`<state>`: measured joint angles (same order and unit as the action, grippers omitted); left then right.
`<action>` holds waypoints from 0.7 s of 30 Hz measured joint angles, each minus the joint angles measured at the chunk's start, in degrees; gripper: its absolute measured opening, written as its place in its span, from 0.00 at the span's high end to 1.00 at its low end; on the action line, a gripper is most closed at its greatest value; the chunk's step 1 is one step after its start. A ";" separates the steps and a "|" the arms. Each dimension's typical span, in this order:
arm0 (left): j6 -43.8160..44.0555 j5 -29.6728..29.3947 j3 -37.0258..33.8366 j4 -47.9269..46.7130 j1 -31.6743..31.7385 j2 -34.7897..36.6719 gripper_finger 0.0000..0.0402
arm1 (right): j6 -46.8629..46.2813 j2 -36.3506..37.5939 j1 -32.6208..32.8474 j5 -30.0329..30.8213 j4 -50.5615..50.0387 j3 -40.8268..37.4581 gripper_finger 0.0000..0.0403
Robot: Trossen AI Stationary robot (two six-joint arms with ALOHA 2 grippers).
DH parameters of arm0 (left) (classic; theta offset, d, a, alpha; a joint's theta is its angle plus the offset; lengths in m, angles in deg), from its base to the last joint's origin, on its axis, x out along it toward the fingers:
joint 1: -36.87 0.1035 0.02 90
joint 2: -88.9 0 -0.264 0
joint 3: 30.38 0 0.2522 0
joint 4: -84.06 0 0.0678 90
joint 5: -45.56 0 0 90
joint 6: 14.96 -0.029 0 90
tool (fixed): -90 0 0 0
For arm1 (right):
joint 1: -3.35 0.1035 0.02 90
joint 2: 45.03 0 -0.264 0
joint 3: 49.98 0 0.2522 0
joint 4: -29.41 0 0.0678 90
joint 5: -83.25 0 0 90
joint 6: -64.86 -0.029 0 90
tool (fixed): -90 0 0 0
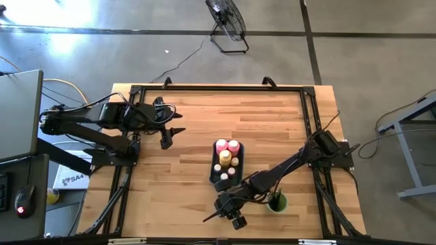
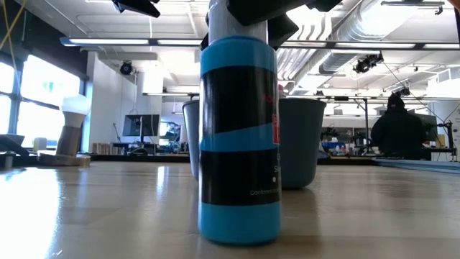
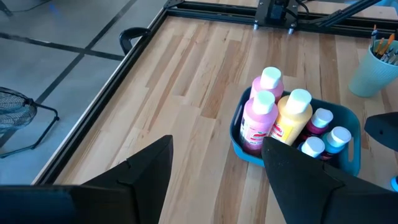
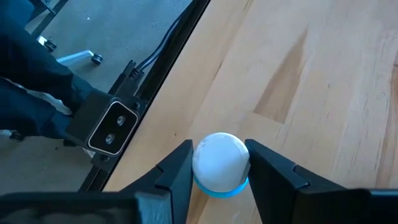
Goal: Pick & Place Paint Supplies
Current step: Put the small blue and black paint bottle into the blue bin
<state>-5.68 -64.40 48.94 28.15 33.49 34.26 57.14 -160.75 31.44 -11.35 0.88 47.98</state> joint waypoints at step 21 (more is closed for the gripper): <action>-0.39 0.02 0.00 -0.52 -0.02 0.04 0.40 | -3.37 9.30 -3.18 0.21 -5.20 -0.01 0.70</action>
<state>-6.07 -64.38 48.94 27.63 33.47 34.31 53.76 -151.45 28.27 -11.13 -4.31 47.97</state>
